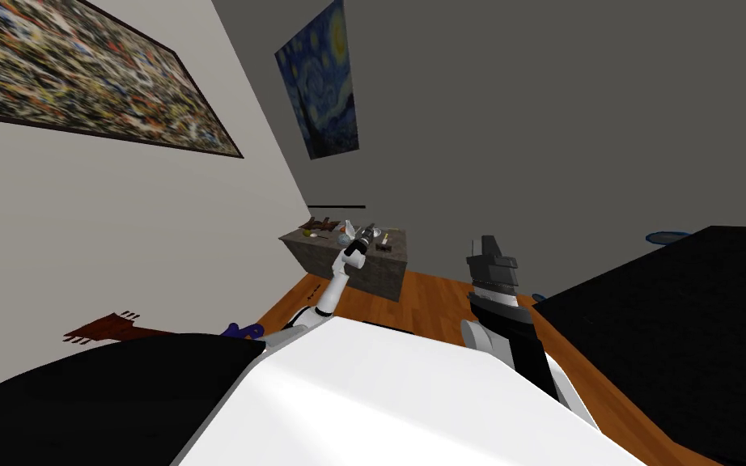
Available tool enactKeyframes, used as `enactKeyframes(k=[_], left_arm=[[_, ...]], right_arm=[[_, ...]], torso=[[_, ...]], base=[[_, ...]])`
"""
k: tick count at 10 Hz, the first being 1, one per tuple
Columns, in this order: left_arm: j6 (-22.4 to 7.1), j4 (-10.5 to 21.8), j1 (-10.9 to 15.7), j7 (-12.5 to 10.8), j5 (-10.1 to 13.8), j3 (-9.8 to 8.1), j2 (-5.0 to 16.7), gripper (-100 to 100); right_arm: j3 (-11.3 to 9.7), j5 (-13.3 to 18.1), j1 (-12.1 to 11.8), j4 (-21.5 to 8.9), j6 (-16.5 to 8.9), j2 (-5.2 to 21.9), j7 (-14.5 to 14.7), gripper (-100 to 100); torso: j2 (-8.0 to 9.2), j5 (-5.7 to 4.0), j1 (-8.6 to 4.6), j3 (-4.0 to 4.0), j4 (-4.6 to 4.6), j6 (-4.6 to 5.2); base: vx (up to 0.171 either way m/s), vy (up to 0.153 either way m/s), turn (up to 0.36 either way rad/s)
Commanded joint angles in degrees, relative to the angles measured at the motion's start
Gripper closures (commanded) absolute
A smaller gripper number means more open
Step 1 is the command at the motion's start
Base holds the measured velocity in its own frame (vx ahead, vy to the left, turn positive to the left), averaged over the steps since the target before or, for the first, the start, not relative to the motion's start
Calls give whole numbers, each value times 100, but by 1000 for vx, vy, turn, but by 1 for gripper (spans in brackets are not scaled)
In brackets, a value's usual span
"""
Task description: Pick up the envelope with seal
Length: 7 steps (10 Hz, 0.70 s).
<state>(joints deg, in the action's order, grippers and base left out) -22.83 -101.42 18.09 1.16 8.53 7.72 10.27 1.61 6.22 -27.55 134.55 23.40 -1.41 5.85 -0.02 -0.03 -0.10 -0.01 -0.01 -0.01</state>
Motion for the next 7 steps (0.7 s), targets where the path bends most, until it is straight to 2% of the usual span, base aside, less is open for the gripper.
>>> enactKeyframes(k=[1,3,4,7], left_arm=[[-286,195,212,-14,33,-4,19,-100],[-640,545,553,-33,64,-12,5,-100],[-722,545,553,-33,64,-12,5,-100],[-1283,1064,1097,-77,128,-47,-29,-100]], right_arm=[[0,0,0,0,0,0,0,0],[0,0,0,0,0,0,0,0],[0,0,0,0,0,0,0,0],[0,0,0,0,0,0,0,0]], torso=[[0,0,0,0,0,0],[0,-1,-2,0,0,0],[0,0,-1,0,0,-1],[-4,0,0,-2,-1,0]], base=[[-6,-26,13],[-5,-30,17],[0,-16,0],[8,-26,16]])
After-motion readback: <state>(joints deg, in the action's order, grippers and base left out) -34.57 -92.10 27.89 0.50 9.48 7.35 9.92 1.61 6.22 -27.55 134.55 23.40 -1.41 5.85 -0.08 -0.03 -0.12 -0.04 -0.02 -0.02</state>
